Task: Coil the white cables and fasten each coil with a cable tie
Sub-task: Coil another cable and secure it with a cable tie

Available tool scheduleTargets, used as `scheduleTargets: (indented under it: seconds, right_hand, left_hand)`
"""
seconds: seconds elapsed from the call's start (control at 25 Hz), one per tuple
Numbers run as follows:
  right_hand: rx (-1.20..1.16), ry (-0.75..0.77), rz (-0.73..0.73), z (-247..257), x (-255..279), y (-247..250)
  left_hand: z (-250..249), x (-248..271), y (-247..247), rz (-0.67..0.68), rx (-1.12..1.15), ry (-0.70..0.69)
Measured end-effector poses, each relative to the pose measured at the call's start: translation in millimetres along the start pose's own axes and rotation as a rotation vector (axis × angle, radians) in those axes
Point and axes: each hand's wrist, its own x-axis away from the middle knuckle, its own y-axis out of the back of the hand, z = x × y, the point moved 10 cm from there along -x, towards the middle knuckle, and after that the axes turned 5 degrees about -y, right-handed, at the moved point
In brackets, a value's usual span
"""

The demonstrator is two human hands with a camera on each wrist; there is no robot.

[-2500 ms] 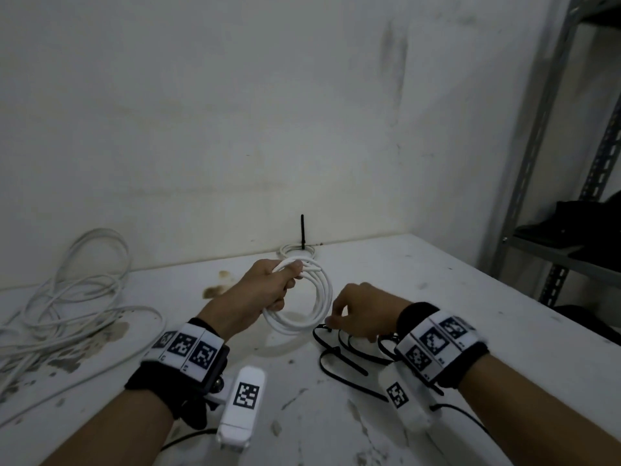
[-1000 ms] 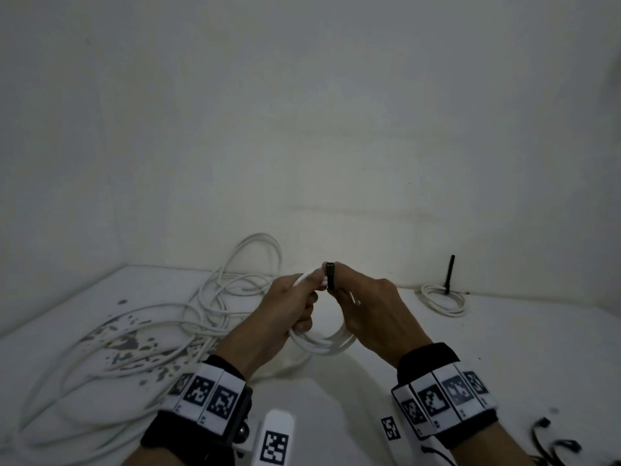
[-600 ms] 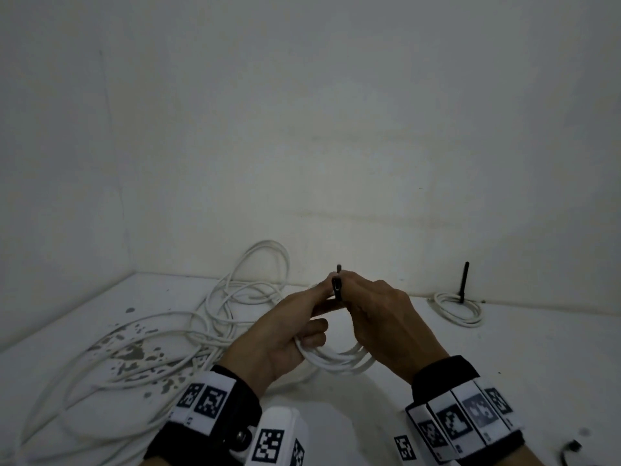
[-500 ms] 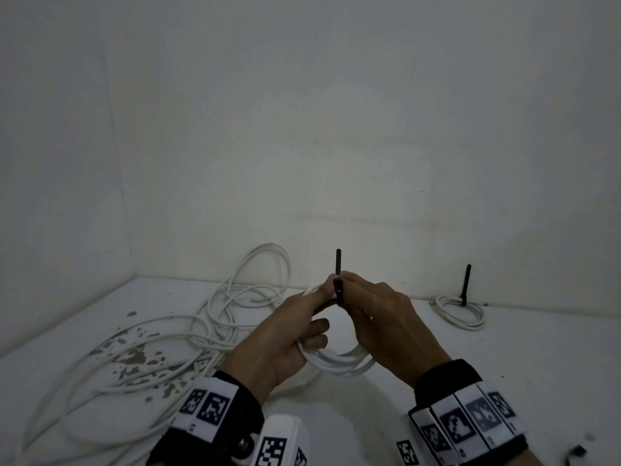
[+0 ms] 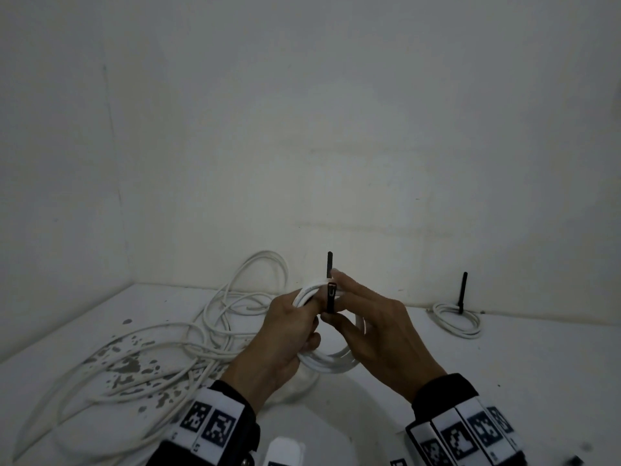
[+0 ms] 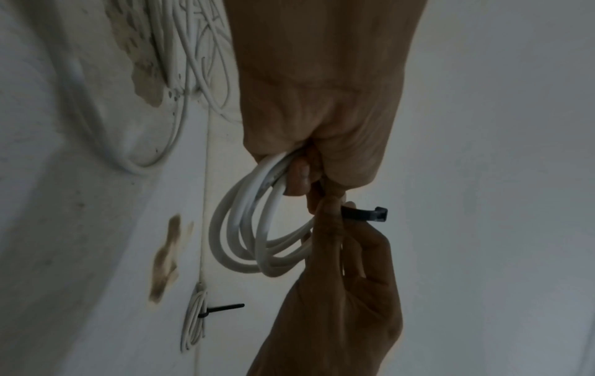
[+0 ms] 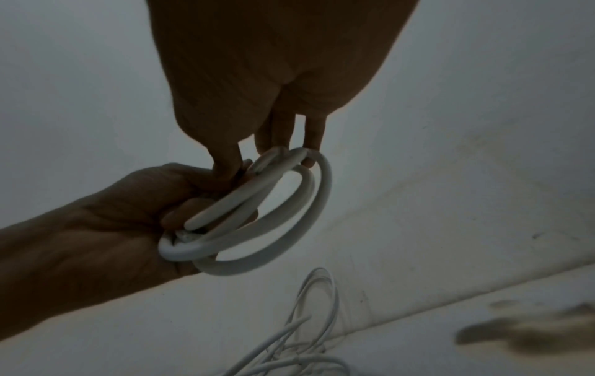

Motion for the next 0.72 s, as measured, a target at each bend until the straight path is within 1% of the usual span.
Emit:
scheduleTargets:
  seconds: [0.08,0.16,0.24,0.36,0.52,0.6,0.64,0.72]
  right_hand:
    - [-0.011,-0.008,-0.03,-1,0,5]
    - [-0.011,0.0,-0.022,-1,1,6]
    - [0.014,0.009,-0.002,1,2,6]
    - [0.07,-0.003,-0.01,4,0,7]
    - [0.046,-0.028,-0.033,10,-4,14]
    - [-0.069,-0.139,-0.079,4,-7,24]
    - [-0.124,-0.229,-0.094,-4,-7,27]
    - [-0.159,-0.399,-0.141,-21,-7,29]
  left_hand:
    - [-2,0,1,-0.015,-0.025,-0.019]
    - [0,-1,4,-0.041,-0.054,-0.018]
    - [2,-2,5,-0.042,-0.059,-0.014]
    - [5,-3,6,-0.039,-0.065,-0.003]
    - [2,-1,8,-0.043,-0.074,-0.019]
    - [-3,0,5,-0.025,-0.12,-0.052]
    - [-6,1,3,-0.014,-0.174,-0.072]
    - [-11,3,-1,0.011,-0.289,-0.115]
